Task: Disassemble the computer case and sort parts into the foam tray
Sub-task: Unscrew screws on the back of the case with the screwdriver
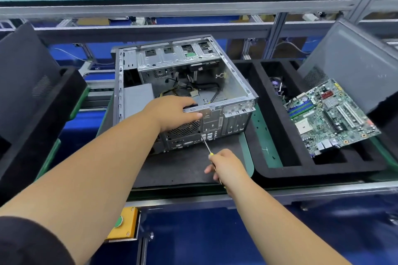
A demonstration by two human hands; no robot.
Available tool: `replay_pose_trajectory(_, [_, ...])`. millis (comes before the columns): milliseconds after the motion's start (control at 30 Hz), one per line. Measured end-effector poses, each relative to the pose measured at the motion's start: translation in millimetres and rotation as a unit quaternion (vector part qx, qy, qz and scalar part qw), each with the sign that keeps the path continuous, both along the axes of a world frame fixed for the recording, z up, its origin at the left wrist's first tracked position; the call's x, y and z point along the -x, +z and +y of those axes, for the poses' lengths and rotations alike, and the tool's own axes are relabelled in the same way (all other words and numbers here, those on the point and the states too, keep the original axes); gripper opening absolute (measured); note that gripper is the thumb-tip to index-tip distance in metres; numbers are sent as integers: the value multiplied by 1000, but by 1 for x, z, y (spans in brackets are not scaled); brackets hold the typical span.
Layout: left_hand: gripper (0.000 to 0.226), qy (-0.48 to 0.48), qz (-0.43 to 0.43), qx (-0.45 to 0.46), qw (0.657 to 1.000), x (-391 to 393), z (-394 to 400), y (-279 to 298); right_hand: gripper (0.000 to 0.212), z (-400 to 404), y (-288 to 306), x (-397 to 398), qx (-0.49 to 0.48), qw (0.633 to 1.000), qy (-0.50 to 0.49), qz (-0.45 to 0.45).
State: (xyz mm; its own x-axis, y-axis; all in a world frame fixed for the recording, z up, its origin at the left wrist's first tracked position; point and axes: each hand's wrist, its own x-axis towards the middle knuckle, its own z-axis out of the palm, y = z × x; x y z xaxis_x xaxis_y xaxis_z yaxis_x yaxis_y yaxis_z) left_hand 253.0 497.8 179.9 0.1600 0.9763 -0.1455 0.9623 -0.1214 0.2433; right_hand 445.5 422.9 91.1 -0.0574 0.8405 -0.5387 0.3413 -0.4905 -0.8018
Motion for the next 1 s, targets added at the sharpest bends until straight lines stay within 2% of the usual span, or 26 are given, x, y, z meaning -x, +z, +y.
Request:
replay_pose_trajectory(467, [40, -13, -37, 8, 999, 1, 0, 1, 21, -7, 8, 5, -29, 999, -14, 1])
replay_pose_trajectory(667, [46, -13, -45, 3, 999, 3, 3, -4, 23, -10, 13, 7, -33, 999, -11, -6])
replay_pose_trajectory(867, [41, -16, -48, 5, 999, 3, 5, -5, 22, -9, 12, 7, -32, 999, -24, 12])
replay_pose_trajectory(933, [40, -15, -51, 4, 999, 3, 5, -5, 21, -6, 9, 7, -3, 998, -39, 42])
replay_pose_trajectory(1000, [40, -15, -51, 3, 999, 3, 5, -6, 17, -2, 8, 6, 65, 989, -65, 120])
